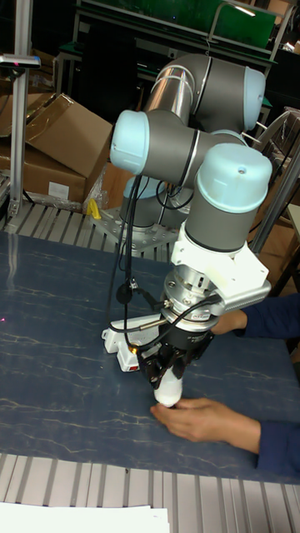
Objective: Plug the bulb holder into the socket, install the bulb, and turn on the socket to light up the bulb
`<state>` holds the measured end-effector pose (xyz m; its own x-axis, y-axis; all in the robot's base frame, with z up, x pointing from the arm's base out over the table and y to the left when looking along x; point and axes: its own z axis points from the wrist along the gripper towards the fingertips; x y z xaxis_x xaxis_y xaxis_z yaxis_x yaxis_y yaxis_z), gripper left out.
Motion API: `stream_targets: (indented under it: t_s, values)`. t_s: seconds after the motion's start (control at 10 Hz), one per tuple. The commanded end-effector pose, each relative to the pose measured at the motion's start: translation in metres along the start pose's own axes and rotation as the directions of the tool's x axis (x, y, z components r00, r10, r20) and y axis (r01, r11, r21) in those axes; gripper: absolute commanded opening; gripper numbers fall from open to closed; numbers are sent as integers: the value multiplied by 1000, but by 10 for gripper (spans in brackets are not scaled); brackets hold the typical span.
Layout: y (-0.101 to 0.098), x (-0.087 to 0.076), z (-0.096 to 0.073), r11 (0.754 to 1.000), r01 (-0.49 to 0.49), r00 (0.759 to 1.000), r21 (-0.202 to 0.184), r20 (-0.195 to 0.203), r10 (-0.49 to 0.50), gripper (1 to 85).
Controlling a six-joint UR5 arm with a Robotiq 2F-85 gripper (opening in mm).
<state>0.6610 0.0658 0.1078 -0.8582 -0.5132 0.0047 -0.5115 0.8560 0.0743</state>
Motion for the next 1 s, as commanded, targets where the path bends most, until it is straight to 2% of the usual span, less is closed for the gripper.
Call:
stream_targets:
  t_s: [0.0, 0.4, 0.5, 0.6, 0.7, 0.8, 0.9]
  values:
    - [10, 3, -4, 998, -62, 998, -30, -13, 62, 13]
    - [8, 1, -4, 998, -62, 998, -21, -5, 62, 13]
    - [-1, 3, -5, 998, -61, 998, 16, -16, 61, 17]
    - [7, -1, -6, 999, -38, 999, -15, 0, 38, 277]
    - [16, -7, -7, 999, -11, 1000, -53, 26, 12, 613]
    - [14, -6, -7, 999, 0, 1000, -46, 24, 2, 670]
    - [13, -5, -6, 999, 2, 1000, -43, 23, -1, 683]
